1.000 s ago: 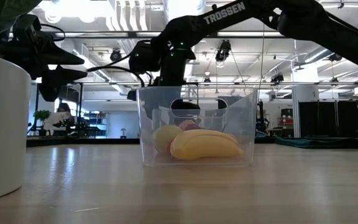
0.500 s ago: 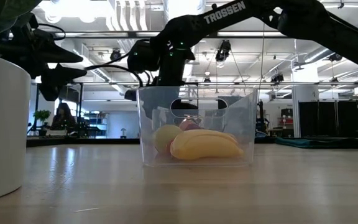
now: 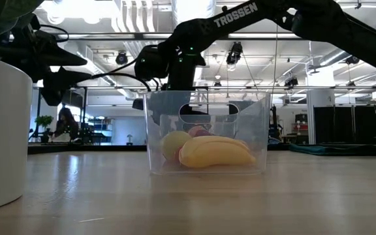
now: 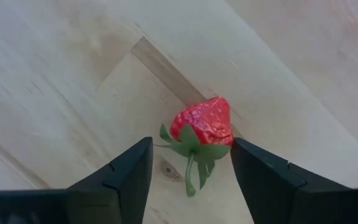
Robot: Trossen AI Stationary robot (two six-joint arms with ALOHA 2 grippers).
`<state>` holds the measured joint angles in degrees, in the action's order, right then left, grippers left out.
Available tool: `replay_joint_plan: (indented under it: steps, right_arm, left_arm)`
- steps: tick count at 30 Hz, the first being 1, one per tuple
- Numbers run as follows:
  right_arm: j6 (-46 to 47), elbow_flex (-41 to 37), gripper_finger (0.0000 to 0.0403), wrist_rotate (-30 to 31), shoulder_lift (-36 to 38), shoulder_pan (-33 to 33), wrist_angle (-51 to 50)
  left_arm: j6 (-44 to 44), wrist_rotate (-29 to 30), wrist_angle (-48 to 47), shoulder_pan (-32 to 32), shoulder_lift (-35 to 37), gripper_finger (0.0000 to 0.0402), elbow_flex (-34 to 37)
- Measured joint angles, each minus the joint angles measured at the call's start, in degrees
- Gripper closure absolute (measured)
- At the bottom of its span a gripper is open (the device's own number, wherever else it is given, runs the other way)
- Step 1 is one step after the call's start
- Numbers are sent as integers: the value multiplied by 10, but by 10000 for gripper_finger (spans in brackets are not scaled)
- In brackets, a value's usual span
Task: Pick and placing Produce into tupperware
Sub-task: Put the strawberry into the bin
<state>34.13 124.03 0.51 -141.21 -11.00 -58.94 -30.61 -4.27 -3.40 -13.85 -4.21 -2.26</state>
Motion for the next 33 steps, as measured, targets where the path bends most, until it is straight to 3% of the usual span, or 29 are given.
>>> replay_joint_plan:
  steps: [15,27,33]
  right_arm:
    - [0,-1,270,-5,2,0,11]
    - [3,0,257,-11,3,0,8]
    - [3,0,276,-10,2,0,8]
  left_arm:
    - [0,-4,0,0,0,251,0]
    - [0,-6,-1,0,0,251,0]
    - [0,-6,-1,0,0,251,0]
